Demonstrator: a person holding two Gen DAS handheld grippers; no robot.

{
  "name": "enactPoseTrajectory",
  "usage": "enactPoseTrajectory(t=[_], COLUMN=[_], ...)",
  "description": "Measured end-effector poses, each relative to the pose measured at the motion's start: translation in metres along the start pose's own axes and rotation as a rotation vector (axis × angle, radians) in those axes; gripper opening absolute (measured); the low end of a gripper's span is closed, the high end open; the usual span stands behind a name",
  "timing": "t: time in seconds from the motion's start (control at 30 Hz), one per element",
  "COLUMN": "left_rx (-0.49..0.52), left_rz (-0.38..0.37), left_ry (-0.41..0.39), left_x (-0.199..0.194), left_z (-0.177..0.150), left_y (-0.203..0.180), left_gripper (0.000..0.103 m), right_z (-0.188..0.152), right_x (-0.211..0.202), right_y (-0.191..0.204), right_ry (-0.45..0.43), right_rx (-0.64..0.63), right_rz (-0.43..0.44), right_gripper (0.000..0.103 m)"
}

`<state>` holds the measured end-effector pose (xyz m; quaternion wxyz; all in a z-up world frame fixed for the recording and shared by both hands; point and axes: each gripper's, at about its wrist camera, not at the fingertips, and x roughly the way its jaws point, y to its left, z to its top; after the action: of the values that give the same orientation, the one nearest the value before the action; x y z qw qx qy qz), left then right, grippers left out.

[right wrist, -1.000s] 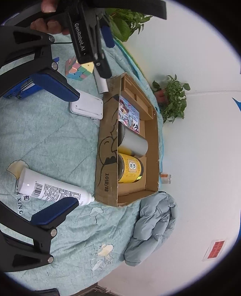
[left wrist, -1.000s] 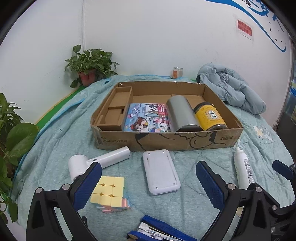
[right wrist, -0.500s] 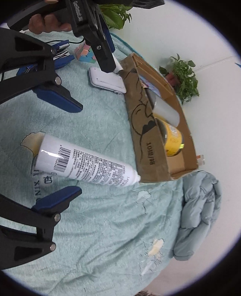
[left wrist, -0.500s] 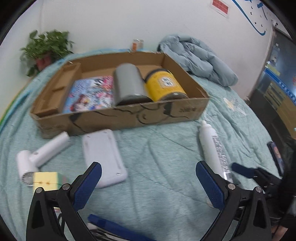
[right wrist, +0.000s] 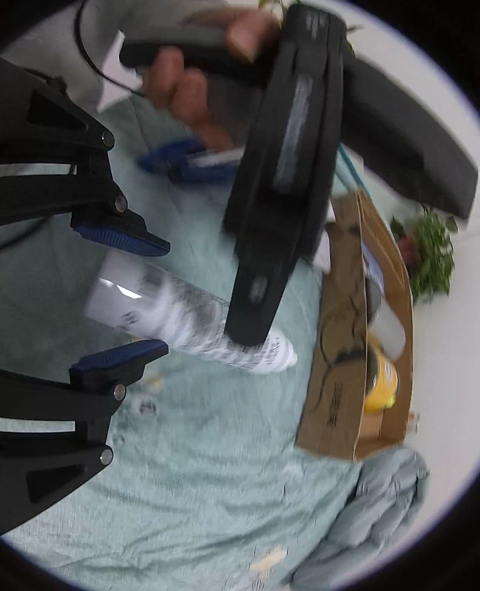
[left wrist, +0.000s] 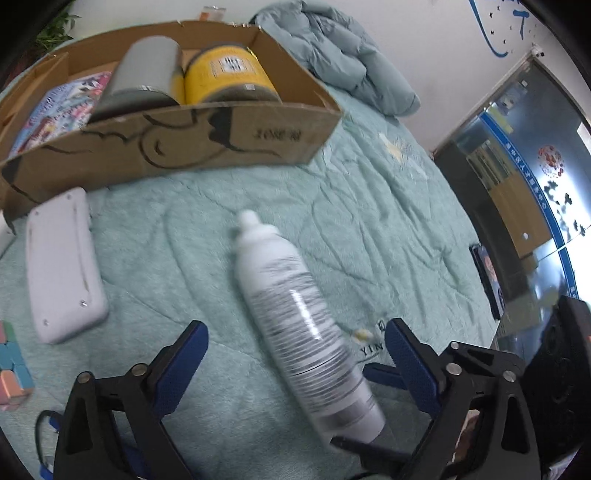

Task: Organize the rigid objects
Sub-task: 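Grasp the white spray bottle with the right gripper and lift it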

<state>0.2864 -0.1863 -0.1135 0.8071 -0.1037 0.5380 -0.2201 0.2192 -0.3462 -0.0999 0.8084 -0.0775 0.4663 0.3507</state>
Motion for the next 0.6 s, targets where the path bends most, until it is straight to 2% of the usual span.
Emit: enactPoseTrajectory(t=[0.07,0.13,0.2,0.27,0.4,0.47,0.6], left_rx=[-0.008,-0.022,-0.040,-0.052,-0.059,-0.050,-0.058], left_rz=[-0.006,0.005,0.052,0.058,0.037,0.024,0.021], left_ry=[0.042,0.060,0.070,0.070,0.076,0.078,0.076], left_x=[0.010,0.015,0.018,0.019,0.019,0.018,0.014], left_z=[-0.002,-0.004,-0.006,-0.007,-0.005,-0.006,-0.006], left_y=[-0.001,0.000,0.005,0.010,0.014,0.011,0.011], left_gripper=[0.078,0.075,0.073,0.064,0.059,0.053,0.052], right_z=[0.004,0.007,0.010,0.010,0.013,0.013,0.015], right_x=[0.001,0.004,0.010,0.018,0.030,0.035,0.039], right_y=[0.001,-0.006,-0.015,-0.017,-0.003,-0.002,-0.001], right_ry=[0.002,0.005,0.011,0.030,0.059,0.063,0.062], right_rx=[0.043,0.126,0.211,0.262,0.240,0.282,0.299], right_rz=[0.008,0.035,0.057,0.088,0.056,0.050,0.043], right_gripper=[0.049,0.049,0.049,0.049,0.049,0.048,0.048])
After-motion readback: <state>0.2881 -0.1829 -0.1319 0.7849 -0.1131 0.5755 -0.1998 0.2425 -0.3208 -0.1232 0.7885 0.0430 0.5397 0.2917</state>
